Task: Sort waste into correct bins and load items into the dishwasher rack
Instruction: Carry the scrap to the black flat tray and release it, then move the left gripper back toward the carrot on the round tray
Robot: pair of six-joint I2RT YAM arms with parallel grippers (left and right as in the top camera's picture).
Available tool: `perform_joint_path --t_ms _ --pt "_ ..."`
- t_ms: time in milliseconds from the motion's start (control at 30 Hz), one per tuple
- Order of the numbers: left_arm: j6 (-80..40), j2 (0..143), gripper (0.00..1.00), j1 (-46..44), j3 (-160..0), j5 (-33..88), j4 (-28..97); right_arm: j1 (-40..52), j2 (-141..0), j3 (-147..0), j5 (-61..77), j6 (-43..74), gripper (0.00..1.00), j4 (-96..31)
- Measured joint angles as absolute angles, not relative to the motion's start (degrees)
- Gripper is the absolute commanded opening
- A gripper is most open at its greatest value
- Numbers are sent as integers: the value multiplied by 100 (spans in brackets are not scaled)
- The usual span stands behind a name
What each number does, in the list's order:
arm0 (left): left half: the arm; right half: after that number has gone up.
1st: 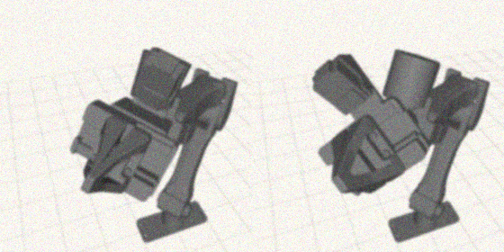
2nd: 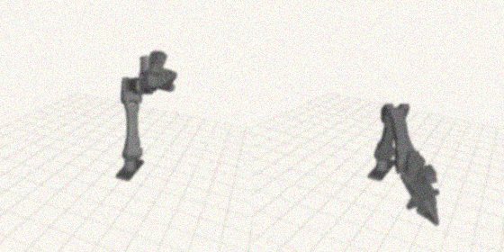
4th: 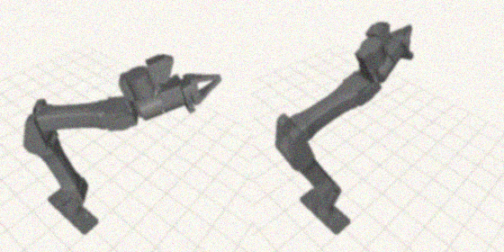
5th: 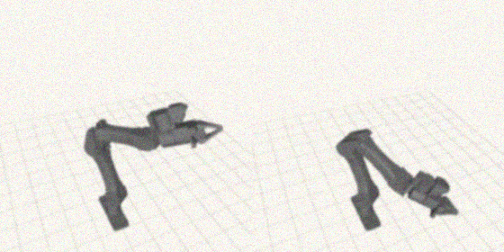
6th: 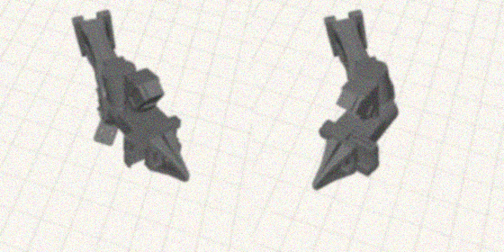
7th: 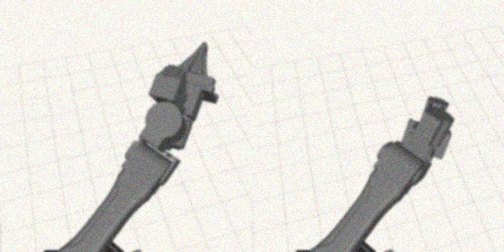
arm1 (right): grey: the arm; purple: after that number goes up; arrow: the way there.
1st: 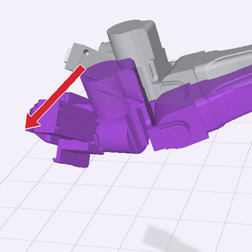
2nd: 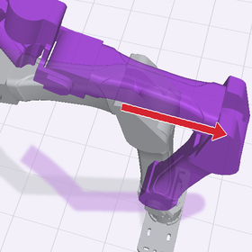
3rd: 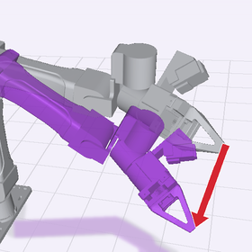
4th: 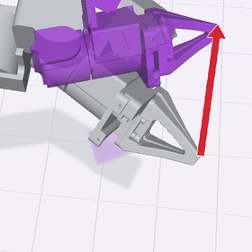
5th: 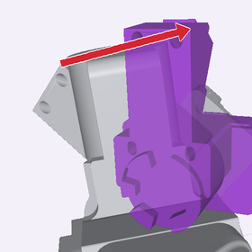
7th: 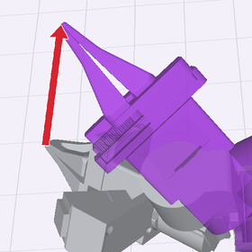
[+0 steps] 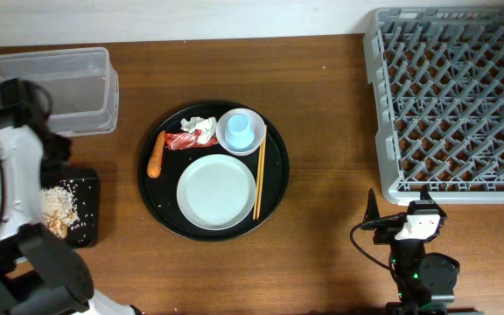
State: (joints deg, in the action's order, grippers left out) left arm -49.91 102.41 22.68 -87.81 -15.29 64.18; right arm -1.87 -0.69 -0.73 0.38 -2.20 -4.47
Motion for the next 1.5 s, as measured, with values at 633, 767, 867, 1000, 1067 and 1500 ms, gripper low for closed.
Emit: perform_joint_path --t_ms 633,767,867,1000,1067,1500 --pt "-5135 10241 52 3035 -7465 -1485 5374 -187 -69 -73 38 -224 98 -449" --pt "-5098 10241 52 3035 -7465 -985 5448 -187 -69 -73 38 -217 98 -447" --pt "-4840 10232 53 3033 -7465 -132 5376 -187 -69 -73 38 -222 98 -447" --pt "-4252 9983 60 2827 -7454 1070 5280 -187 -69 -73 38 -220 98 -447" --pt "-3938 9751 62 2499 -7454 1295 5186 -187 -69 -73 38 -222 98 -447" --pt "-2451 10106 91 97 -7454 -738 4410 -187 -69 -73 40 -220 98 -447"
